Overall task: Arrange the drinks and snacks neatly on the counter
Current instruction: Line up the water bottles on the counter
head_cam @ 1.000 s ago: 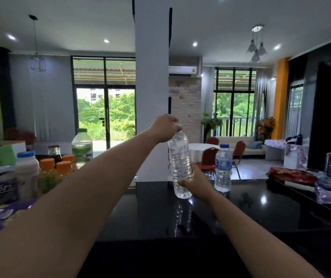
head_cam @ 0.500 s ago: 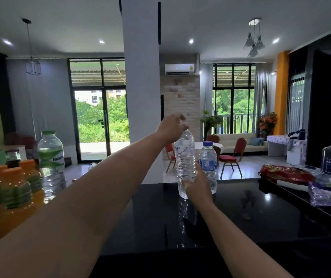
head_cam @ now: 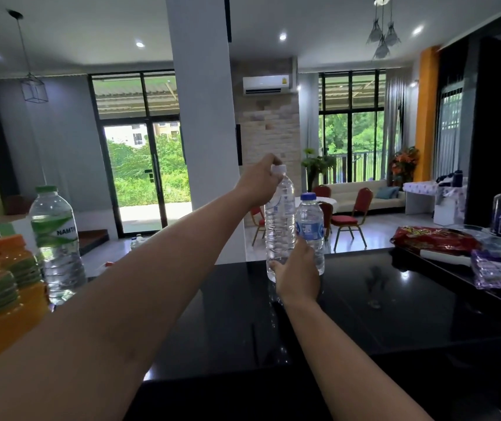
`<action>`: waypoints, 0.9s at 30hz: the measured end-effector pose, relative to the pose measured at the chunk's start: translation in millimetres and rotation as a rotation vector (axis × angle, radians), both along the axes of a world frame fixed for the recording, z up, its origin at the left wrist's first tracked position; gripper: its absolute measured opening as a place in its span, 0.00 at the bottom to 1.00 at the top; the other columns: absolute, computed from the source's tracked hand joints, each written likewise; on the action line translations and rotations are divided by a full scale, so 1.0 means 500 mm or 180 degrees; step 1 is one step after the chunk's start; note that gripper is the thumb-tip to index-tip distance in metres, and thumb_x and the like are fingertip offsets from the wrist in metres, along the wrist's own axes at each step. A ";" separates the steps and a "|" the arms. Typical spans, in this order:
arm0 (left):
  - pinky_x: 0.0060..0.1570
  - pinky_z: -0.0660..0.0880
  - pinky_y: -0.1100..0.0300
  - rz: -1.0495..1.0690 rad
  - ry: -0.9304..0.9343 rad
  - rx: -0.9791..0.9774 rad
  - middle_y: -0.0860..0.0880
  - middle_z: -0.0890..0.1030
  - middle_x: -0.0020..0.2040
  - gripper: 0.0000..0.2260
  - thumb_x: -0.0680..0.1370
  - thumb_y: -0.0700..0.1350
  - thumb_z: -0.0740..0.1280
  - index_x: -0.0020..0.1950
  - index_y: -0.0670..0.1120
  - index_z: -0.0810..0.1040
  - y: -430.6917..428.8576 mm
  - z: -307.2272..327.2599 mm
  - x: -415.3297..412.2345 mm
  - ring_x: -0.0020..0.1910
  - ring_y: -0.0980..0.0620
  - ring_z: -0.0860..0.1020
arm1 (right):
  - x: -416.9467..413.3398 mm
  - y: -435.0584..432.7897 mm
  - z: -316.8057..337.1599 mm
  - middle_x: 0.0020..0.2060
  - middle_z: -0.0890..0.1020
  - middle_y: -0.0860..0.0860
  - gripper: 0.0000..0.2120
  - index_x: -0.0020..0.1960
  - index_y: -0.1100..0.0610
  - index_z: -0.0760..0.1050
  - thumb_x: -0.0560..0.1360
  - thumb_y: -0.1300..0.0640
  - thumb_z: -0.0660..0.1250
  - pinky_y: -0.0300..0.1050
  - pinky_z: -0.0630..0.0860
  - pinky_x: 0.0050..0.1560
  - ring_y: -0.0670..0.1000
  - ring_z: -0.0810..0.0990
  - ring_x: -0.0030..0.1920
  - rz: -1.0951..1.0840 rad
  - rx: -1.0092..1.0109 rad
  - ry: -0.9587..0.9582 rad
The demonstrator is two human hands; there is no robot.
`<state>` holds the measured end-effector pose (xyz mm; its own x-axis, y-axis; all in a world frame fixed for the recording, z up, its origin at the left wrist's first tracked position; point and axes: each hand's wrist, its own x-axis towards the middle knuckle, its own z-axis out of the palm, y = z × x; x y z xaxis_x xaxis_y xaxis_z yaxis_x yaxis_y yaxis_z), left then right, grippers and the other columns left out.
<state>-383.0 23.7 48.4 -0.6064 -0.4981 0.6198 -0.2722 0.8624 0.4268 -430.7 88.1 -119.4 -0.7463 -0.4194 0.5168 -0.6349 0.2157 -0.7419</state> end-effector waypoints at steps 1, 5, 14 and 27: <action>0.38 0.72 0.58 0.0021 0.0046 -0.0016 0.42 0.80 0.51 0.12 0.80 0.45 0.61 0.63 0.46 0.71 0.000 -0.004 -0.004 0.41 0.49 0.76 | -0.001 0.000 0.000 0.63 0.72 0.55 0.33 0.71 0.56 0.60 0.72 0.55 0.73 0.49 0.75 0.52 0.55 0.77 0.59 -0.0043 0.0009 0.0036; 0.44 0.74 0.55 0.0016 0.0221 -0.0008 0.40 0.81 0.51 0.12 0.80 0.44 0.61 0.64 0.45 0.71 -0.003 -0.014 -0.008 0.39 0.49 0.74 | -0.007 -0.001 0.000 0.61 0.74 0.55 0.31 0.68 0.57 0.61 0.72 0.56 0.73 0.48 0.75 0.49 0.55 0.78 0.57 -0.0095 0.0028 0.0082; 0.52 0.71 0.56 -0.0042 0.0090 -0.0117 0.41 0.77 0.63 0.17 0.81 0.46 0.59 0.70 0.47 0.68 -0.002 -0.020 0.004 0.57 0.44 0.77 | -0.011 -0.001 -0.005 0.60 0.75 0.54 0.31 0.69 0.55 0.60 0.72 0.57 0.73 0.47 0.76 0.49 0.53 0.79 0.54 0.0032 -0.0085 0.0062; 0.68 0.65 0.48 0.0904 -0.1157 -0.0699 0.44 0.66 0.74 0.23 0.80 0.47 0.61 0.75 0.46 0.61 -0.054 0.009 0.256 0.71 0.44 0.66 | 0.109 0.036 0.030 0.63 0.73 0.53 0.22 0.68 0.56 0.66 0.76 0.55 0.65 0.49 0.74 0.55 0.53 0.71 0.62 0.0044 0.0173 0.0815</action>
<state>-254.9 -3.2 53.0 -0.6618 -0.5562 0.5026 -0.6062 0.7915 0.0778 -376.2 106.1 -104.4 -0.5881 -0.4610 0.6646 -0.8037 0.2409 -0.5441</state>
